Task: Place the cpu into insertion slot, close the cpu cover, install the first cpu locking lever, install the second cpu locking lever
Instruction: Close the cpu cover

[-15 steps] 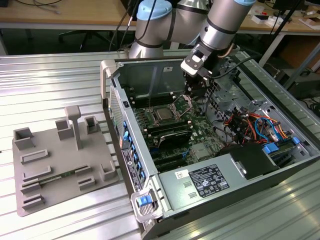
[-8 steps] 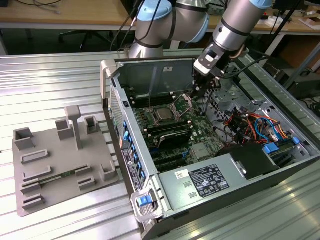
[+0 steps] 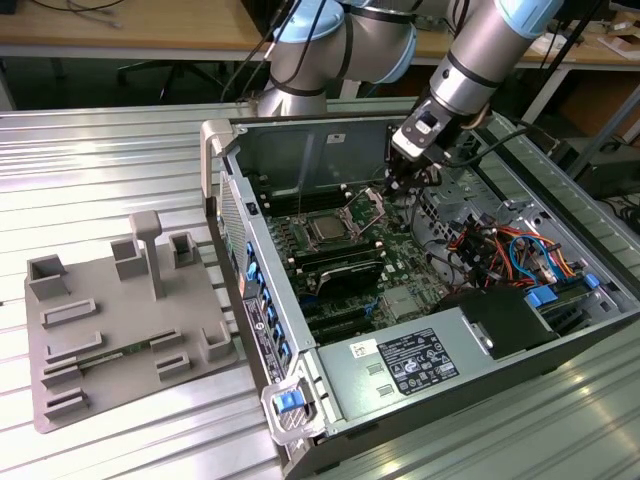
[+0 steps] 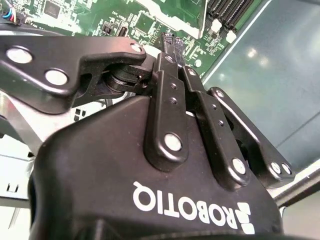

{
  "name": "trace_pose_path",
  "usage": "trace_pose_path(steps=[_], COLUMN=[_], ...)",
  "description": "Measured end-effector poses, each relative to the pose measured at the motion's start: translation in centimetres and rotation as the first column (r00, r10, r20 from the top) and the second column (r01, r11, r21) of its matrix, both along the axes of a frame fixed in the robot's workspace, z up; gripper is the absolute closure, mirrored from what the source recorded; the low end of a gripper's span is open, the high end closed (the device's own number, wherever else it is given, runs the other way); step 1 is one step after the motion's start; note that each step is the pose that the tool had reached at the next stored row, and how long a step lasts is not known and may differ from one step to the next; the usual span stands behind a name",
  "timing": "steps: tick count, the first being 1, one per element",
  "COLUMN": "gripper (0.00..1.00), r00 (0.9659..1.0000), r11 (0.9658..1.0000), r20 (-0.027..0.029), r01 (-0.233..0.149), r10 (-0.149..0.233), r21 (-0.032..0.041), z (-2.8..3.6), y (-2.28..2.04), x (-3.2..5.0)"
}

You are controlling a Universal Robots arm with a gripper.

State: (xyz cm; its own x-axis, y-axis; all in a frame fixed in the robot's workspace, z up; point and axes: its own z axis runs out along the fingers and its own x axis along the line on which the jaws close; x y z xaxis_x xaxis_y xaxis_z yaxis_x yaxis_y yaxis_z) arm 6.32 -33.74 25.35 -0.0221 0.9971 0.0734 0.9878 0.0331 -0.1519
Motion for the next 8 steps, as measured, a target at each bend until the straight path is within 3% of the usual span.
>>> trace_pose_path(steps=[3, 8], gripper=[0.89, 0.89], r00=[1.0, 1.0], r11=[1.0, 1.0], r20=[-0.0042, -0.0037], r01=[0.0, 0.0], r10=[0.0, 0.0], r21=[0.0001, 0.0001], z=[-0.31, -0.42], y=[0.0, -0.03], x=[0.05, -0.44])
